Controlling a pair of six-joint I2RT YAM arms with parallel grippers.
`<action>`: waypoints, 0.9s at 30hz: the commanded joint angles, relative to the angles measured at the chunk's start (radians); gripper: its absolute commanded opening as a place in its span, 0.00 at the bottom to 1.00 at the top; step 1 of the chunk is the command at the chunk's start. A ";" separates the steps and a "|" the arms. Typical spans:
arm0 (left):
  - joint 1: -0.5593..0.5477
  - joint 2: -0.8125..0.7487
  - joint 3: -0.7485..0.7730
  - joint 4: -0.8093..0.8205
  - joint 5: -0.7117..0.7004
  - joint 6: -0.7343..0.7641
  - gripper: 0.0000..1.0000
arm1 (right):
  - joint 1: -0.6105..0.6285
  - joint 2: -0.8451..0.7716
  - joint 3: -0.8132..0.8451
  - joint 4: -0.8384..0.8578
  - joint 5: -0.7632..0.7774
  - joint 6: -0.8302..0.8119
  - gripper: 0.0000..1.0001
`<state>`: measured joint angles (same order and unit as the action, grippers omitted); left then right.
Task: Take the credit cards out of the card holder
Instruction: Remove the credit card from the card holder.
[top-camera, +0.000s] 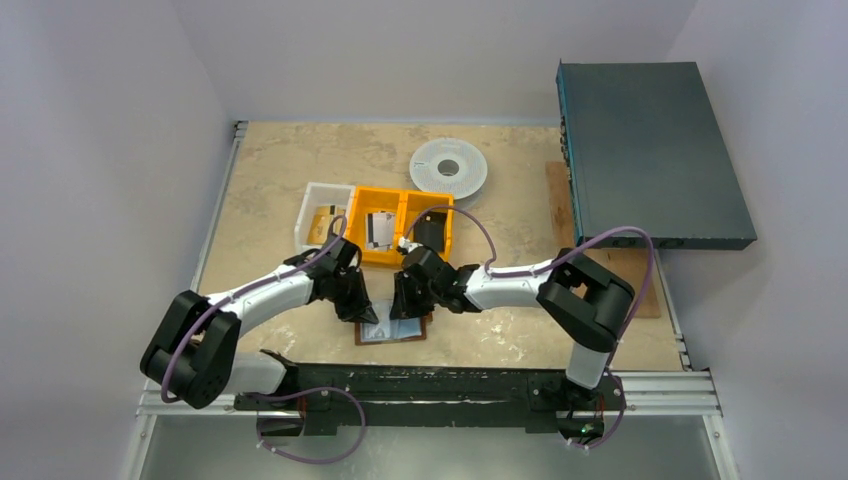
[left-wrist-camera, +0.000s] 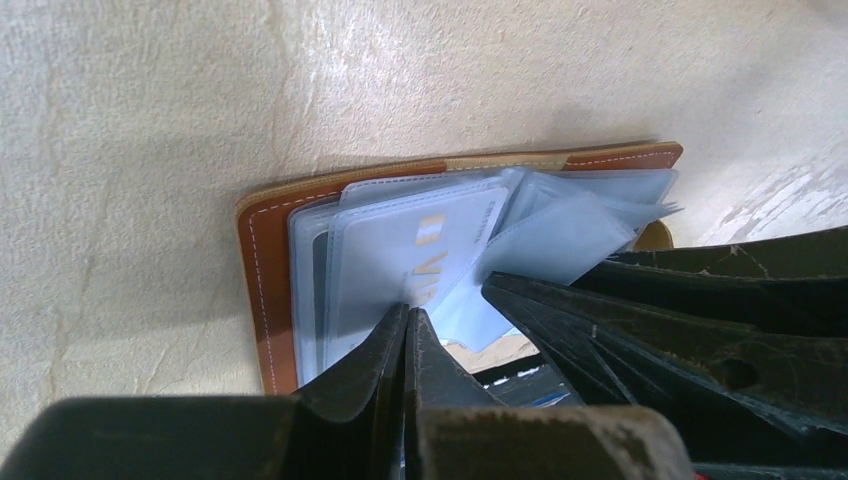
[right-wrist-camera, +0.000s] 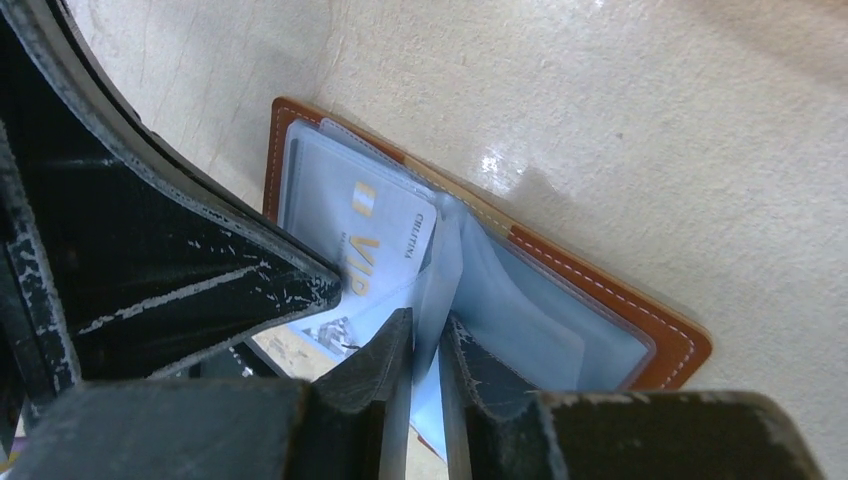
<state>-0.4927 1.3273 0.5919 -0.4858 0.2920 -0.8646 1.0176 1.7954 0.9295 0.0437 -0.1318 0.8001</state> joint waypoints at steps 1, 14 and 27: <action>-0.006 0.040 -0.014 -0.022 -0.124 -0.008 0.00 | -0.022 -0.050 -0.044 -0.012 -0.019 -0.013 0.16; -0.037 0.038 0.023 -0.058 -0.145 0.015 0.00 | -0.030 -0.137 -0.047 -0.018 -0.031 -0.008 0.24; -0.134 -0.005 0.145 -0.039 -0.066 -0.024 0.00 | -0.035 -0.302 -0.032 -0.153 0.104 0.010 0.60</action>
<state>-0.6060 1.3403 0.6952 -0.5682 0.1883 -0.8722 0.9913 1.5661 0.8856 -0.0479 -0.1169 0.8024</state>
